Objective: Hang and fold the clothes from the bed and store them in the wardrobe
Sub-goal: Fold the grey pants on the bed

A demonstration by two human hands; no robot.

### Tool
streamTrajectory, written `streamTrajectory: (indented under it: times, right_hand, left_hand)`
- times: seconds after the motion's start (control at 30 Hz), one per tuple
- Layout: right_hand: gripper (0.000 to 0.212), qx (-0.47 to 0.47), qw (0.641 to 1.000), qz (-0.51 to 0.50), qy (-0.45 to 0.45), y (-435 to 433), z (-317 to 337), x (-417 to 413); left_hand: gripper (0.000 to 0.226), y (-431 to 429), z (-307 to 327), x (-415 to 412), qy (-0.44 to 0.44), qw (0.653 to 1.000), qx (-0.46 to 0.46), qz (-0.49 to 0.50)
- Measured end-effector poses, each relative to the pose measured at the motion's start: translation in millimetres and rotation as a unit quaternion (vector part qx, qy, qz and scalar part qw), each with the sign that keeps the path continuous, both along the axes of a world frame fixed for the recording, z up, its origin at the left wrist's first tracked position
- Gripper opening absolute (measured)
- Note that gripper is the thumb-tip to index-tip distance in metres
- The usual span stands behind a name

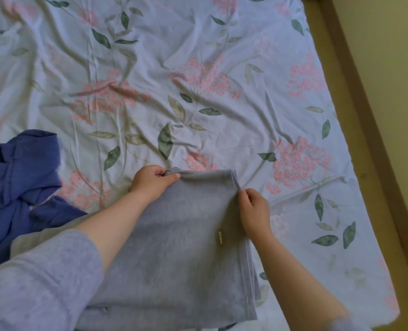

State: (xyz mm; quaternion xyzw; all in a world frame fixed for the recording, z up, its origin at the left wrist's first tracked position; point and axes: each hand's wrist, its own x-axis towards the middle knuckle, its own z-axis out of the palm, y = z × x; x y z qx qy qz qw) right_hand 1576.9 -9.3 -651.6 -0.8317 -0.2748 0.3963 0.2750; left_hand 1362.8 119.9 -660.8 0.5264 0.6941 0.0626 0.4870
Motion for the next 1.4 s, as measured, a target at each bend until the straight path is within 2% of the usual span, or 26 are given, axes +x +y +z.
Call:
streamTrajectory:
  times: [0.1, 0.23, 0.33, 0.5, 0.6, 0.67, 0.73, 0.83, 0.97, 1.1, 1.3, 1.33, 1.4]
  right_hand:
    - [0.028, -0.074, 0.997, -0.015, 0.011, 8, -2, 6]
    - [0.033, -0.042, 0.999, -0.014, -0.032, 3, 4, -11]
    - [0.046, -0.056, 0.997, 0.018, -0.055, -9, 6, -19]
    - [0.046, -0.088, 0.989, 0.083, -0.082, -42, 6, -20]
    - [0.046, 0.010, 0.982, 0.076, -0.175, -59, 9, -29]
    - [0.031, 0.033, 0.974, 0.073, -0.212, -61, 12, -34]
    - [0.020, -0.019, 0.979, 0.071, -0.188, -62, 11, -38]
    - [0.024, -0.076, 0.980, 0.049, -0.180, -68, 8, -43]
    - [0.029, -0.105, 0.977, 0.017, -0.184, -78, 6, -47]
    - [0.029, -0.129, 0.977, 0.028, -0.167, -87, 6, -42]
    - [0.035, -0.171, 0.970, 0.051, -0.165, -107, 7, -41]
    - [0.034, -0.177, 0.970, 0.044, -0.159, -111, 6, -40]
    - [0.034, -0.169, 0.974, 0.013, -0.148, -119, 5, -36]
  left_hand:
    - [0.042, -1, -2, 4, 0.026, 1.000, 0.002, 0.006]
    - [0.037, -4, -2, 5, 0.031, 0.999, 0.005, -0.007]
    - [0.038, -7, 0, 4, 0.028, 0.999, 0.019, -0.012]
    - [0.034, -13, 8, 11, 0.023, 0.999, 0.049, 0.006]
    - [0.042, -21, 14, 15, 0.050, 0.987, 0.132, -0.071]
    - [0.035, -23, 17, 19, 0.070, 0.963, 0.214, -0.146]
    - [0.028, -21, 19, 25, 0.098, 0.935, 0.249, -0.234]
    - [0.027, -13, 21, 41, 0.152, 0.892, 0.242, -0.350]
    - [0.020, -6, 19, 65, 0.160, 0.874, 0.241, -0.391]
    - [0.029, -10, 13, 75, 0.141, 0.849, 0.262, -0.437]
    - [0.024, -8, 9, 82, 0.174, 0.831, 0.278, -0.448]
    - [0.022, -6, 10, 85, 0.169, 0.834, 0.282, -0.444]
    - [0.017, -3, 15, 91, 0.137, 0.860, 0.285, -0.401]
